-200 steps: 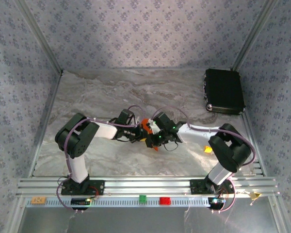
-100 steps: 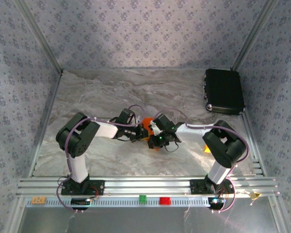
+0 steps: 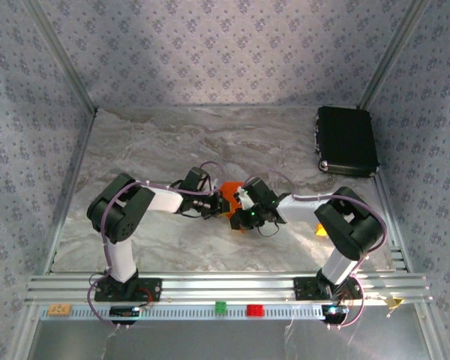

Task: Fold a paper plane with a square sheet of paper (pick it up from the middle)
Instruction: Third fold the triangle at the center of the table.

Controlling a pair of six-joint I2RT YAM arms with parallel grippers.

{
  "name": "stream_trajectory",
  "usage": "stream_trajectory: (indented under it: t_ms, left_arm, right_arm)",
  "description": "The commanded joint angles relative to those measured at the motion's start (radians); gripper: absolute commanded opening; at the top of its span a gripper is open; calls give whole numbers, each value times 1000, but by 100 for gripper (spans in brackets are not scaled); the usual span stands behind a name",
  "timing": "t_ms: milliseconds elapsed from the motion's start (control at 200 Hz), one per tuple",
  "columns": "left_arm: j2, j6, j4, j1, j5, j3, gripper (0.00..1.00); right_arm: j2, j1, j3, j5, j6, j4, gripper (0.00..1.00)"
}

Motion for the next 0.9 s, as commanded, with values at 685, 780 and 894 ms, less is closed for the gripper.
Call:
stream_trajectory:
  t_ms: [685,780,894]
  left_arm:
    - [61,26,-116,1,-78,6,0]
    - [54,27,-114,2,-75,4,0]
    - [43,31,-113,2,-72,4,0]
  right_arm:
    - [-184,-22,-225,-10,134,11,8]
    - [-243,-24,-202,0,137,-35,8]
    - [-287,-24,-134,-6,135,-66,6]
